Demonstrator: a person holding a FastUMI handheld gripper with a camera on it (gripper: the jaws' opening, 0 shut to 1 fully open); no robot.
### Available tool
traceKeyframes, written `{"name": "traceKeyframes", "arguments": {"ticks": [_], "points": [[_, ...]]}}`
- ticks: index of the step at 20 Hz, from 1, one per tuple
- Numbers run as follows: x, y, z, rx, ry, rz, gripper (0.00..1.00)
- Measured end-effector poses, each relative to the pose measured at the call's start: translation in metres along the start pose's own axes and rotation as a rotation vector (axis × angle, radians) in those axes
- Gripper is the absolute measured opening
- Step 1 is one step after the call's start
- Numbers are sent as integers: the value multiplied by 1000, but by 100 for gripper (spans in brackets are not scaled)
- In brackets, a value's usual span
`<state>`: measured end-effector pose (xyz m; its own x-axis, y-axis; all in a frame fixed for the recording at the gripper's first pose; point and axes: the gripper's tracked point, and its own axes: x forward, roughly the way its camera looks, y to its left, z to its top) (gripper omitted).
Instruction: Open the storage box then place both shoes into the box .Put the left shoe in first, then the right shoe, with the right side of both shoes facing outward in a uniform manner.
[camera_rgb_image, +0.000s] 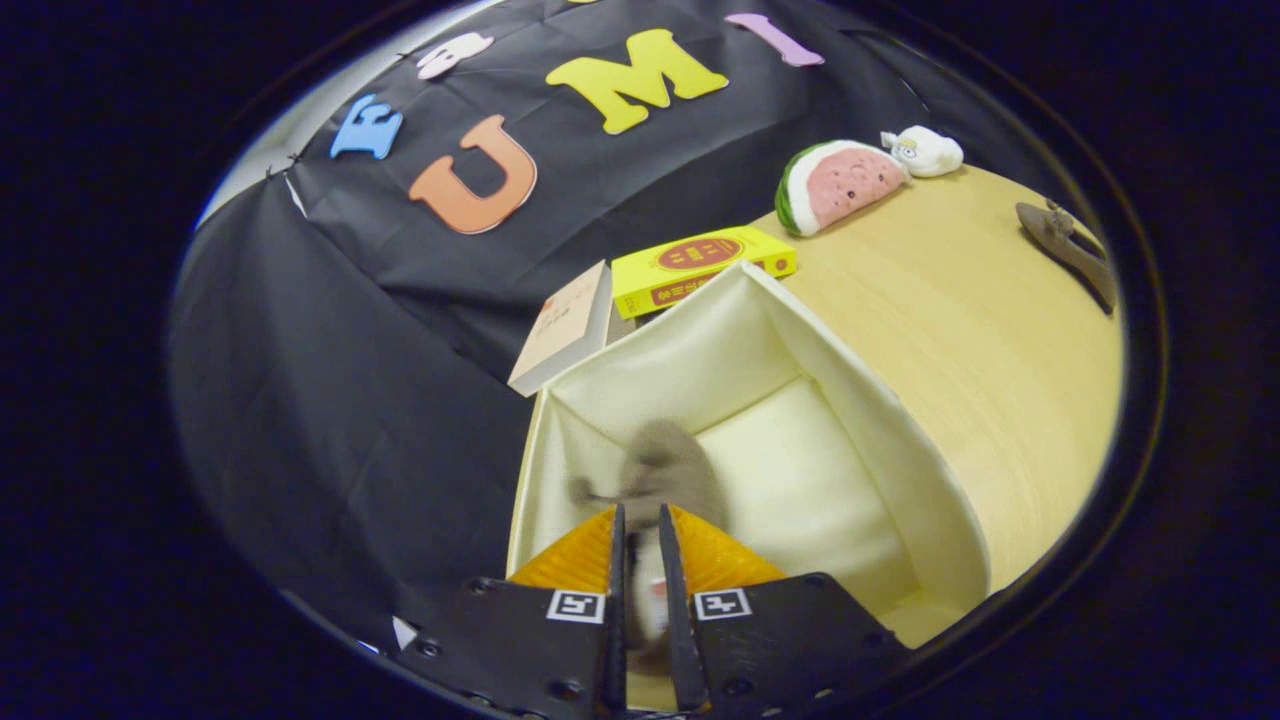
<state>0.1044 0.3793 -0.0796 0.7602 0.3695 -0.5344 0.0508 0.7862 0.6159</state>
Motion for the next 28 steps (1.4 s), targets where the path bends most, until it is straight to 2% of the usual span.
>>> {"name": "traceKeyframes", "arguments": {"ticks": [3,7,8,9,10,14,20,23,28], "points": [[-10,8,3,-84,-15,20,40],[-38,12,22,-302,-93,29,68],[-48,13,28,-362,-115,35,80],[-61,12,35,-419,-142,39,83],[-73,8,43,-471,-165,36,93],[-118,-23,79,-546,-227,45,95],[-176,-112,153,-566,-309,-16,95],[-208,-170,191,-540,-344,-50,95],[-248,-290,250,-476,-371,-153,95]]}}
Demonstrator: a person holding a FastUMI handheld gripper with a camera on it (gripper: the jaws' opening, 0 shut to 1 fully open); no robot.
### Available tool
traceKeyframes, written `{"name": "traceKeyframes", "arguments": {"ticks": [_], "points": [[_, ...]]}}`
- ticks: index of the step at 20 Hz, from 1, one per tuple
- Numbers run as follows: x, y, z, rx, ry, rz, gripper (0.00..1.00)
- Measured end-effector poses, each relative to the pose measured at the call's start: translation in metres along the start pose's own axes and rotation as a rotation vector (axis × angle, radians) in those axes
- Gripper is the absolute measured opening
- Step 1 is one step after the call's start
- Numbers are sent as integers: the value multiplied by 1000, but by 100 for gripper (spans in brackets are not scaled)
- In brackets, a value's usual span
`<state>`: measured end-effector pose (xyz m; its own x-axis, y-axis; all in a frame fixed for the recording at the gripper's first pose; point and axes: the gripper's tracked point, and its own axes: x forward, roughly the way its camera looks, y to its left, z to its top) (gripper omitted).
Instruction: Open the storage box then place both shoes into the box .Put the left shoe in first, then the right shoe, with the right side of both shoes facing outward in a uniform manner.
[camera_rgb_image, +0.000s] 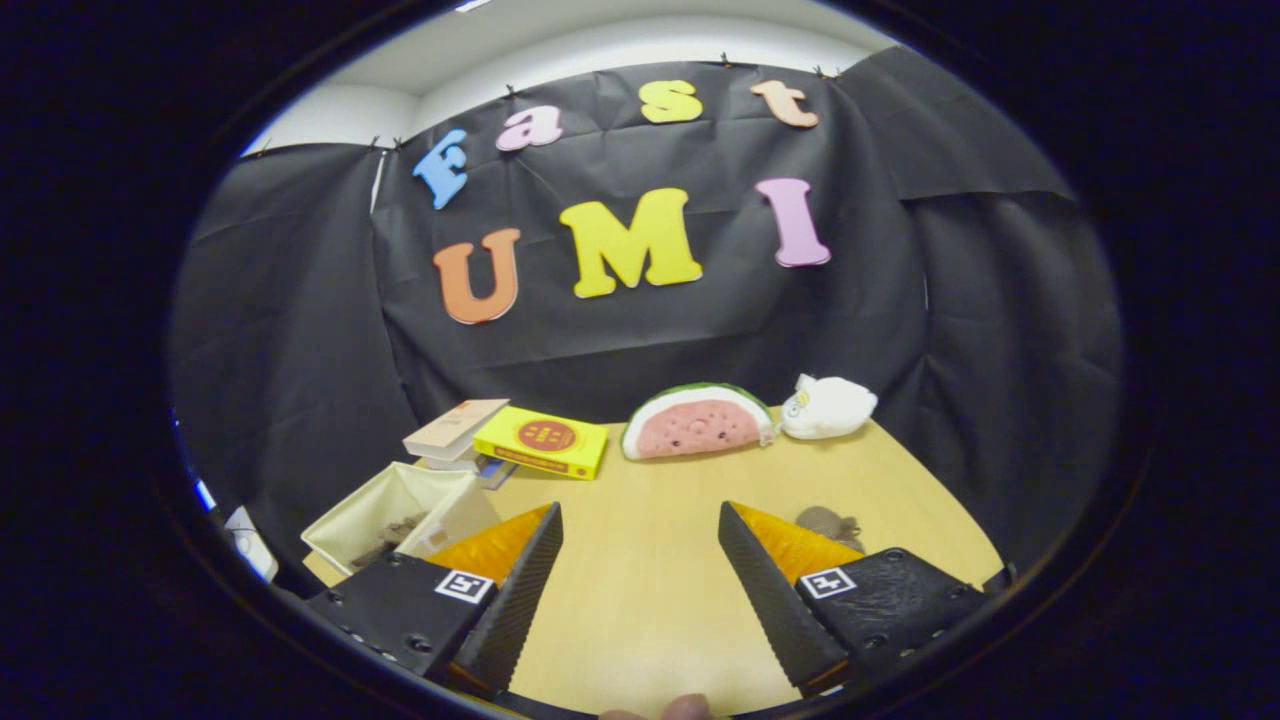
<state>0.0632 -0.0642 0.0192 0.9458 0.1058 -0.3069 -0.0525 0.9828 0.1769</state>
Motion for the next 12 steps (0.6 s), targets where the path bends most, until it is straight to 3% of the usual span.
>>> {"name": "traceKeyframes", "arguments": {"ticks": [4,6,12], "points": [[13,-110,-25,-19,104,-116,95],[16,-144,-41,-6,170,-129,95],[36,-185,-82,0,301,-142,95]]}}
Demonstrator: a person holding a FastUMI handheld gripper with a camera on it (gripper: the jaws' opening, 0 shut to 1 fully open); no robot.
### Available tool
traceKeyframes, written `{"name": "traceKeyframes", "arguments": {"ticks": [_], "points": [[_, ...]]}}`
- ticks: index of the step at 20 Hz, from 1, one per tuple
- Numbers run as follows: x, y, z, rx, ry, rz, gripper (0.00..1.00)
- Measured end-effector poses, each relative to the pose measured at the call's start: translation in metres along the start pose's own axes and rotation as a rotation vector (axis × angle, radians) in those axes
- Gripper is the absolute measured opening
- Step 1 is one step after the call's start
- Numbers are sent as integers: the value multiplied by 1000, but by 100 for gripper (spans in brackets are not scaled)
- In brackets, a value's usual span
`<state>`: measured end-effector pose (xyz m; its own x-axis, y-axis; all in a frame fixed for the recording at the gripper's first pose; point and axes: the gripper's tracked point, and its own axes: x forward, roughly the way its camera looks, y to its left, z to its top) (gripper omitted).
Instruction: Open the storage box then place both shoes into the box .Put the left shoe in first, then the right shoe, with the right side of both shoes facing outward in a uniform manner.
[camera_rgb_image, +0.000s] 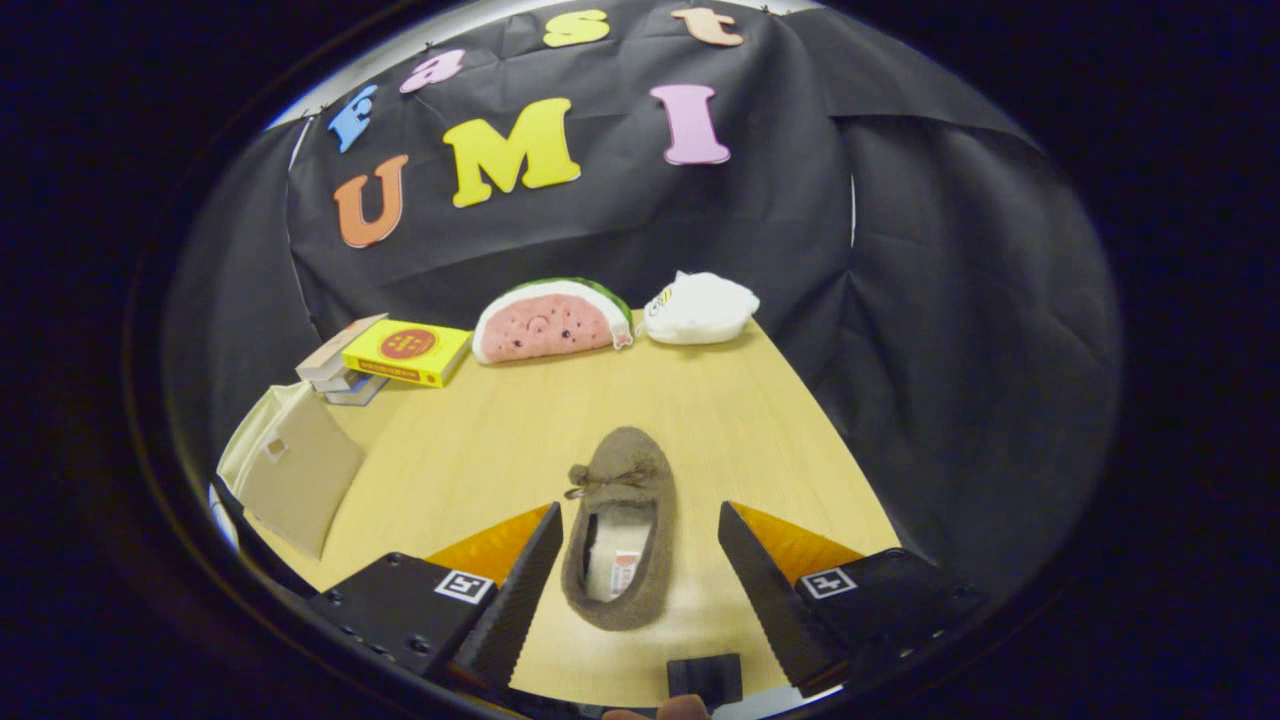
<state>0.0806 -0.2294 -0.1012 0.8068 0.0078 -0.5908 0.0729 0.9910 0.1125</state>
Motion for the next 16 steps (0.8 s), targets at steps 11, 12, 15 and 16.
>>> {"name": "traceKeyframes", "arguments": {"ticks": [11,12,15,16], "points": [[57,-17,-27,-82,204,-7,85],[64,-18,-30,-78,223,-4,83],[77,-14,-39,-24,279,37,82],[87,-13,-43,3,290,45,76]]}}
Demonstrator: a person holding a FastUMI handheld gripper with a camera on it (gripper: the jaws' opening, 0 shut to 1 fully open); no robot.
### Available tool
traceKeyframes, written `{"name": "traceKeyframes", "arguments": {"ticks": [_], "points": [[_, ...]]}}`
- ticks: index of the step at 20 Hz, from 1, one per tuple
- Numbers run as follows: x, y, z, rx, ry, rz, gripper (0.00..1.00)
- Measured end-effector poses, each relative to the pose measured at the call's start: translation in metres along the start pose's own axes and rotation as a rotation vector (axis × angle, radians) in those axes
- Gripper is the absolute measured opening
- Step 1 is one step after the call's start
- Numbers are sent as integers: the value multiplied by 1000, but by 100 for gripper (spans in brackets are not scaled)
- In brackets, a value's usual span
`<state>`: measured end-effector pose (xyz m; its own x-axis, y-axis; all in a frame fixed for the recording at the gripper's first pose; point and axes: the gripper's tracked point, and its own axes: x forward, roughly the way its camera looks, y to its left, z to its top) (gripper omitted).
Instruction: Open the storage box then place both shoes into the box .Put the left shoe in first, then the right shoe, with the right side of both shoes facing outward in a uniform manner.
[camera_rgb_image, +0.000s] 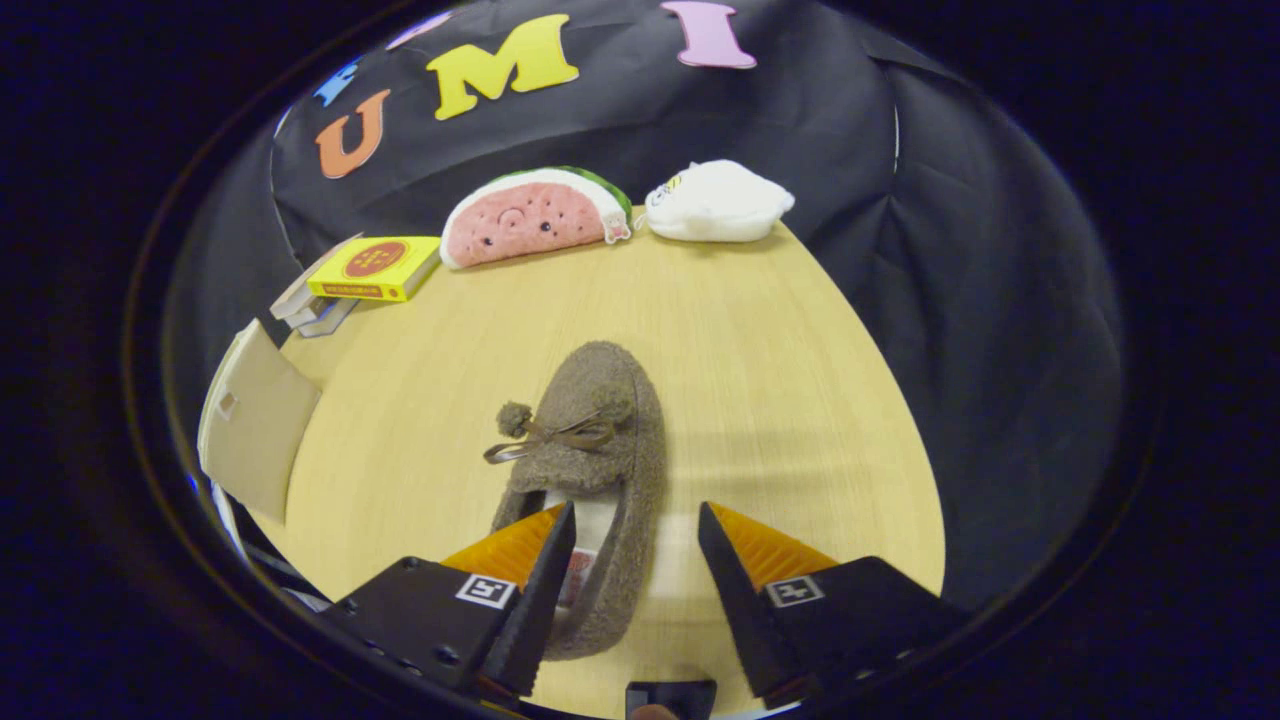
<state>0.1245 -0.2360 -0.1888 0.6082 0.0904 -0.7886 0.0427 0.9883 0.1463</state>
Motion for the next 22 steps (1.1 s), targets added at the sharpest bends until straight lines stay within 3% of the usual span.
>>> {"name": "traceKeyframes", "arguments": {"ticks": [4,5,7,12,16,22], "points": [[11,3,0,34,20,21,20],[11,-3,-5,22,15,-2,20],[11,-1,3,51,23,11,0],[2,17,2,227,29,104,0],[-13,48,10,222,-2,92,0],[-57,151,42,188,-78,136,0]]}}
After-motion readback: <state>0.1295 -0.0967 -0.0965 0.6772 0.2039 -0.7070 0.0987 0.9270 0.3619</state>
